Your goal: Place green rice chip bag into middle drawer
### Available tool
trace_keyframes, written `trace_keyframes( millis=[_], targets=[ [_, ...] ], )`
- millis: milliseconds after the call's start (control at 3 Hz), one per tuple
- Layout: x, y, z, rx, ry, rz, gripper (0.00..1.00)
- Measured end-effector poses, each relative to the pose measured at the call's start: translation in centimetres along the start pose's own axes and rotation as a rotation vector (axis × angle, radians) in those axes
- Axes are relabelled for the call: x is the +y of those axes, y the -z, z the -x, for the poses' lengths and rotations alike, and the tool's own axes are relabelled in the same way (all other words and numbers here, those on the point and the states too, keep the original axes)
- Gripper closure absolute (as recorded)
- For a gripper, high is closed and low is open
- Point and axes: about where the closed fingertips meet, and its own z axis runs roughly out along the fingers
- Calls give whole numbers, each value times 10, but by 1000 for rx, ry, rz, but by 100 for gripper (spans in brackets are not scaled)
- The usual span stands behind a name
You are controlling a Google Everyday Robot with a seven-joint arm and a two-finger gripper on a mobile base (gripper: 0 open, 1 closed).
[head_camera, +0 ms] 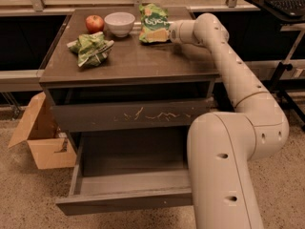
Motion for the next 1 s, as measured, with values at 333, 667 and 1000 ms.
trace_keyframes(
  millis=[333, 667, 1000],
  targets=[
    [-2, -3, -2, -2, -13, 10, 41],
    [-2, 0, 2, -13, -15, 13, 72],
    [-2, 6, 8, -32, -13, 12, 95]
  ],
)
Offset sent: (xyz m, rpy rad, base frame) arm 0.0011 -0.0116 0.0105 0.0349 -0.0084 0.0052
